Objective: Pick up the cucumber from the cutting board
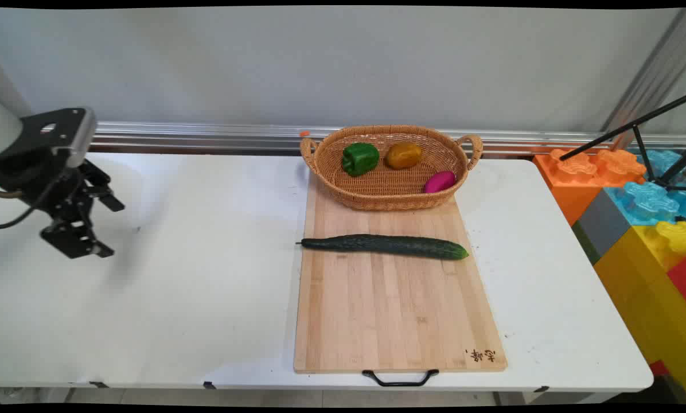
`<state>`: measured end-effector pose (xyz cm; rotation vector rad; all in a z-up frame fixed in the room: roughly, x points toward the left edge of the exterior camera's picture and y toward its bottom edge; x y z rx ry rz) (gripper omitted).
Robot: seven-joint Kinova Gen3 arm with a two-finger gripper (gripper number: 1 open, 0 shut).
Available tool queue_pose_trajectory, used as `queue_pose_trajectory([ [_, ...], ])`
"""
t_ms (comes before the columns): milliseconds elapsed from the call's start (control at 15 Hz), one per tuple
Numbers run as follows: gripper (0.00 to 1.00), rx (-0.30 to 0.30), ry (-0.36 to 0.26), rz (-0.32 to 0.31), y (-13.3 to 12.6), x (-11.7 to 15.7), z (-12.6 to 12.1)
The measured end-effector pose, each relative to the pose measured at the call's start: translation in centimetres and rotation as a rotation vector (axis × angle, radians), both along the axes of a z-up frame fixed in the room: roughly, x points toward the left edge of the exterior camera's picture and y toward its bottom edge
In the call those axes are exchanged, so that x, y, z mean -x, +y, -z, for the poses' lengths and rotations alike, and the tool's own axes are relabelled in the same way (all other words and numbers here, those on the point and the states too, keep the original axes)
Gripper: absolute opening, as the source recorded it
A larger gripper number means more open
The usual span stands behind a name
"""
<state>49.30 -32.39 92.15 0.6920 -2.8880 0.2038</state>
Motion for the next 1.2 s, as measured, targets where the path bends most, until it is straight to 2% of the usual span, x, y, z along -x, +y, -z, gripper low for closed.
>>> queue_pose_trajectory([
  [467,1.0,0.052,0.084,-0.014,-3.2,7.4,0.0],
  [867,1.0,0.096,0.122,0.066,-6.0,15.2,-0.1],
  [1200,1.0,0.169,0.135,0.133,-9.1,21.9,0.9],
])
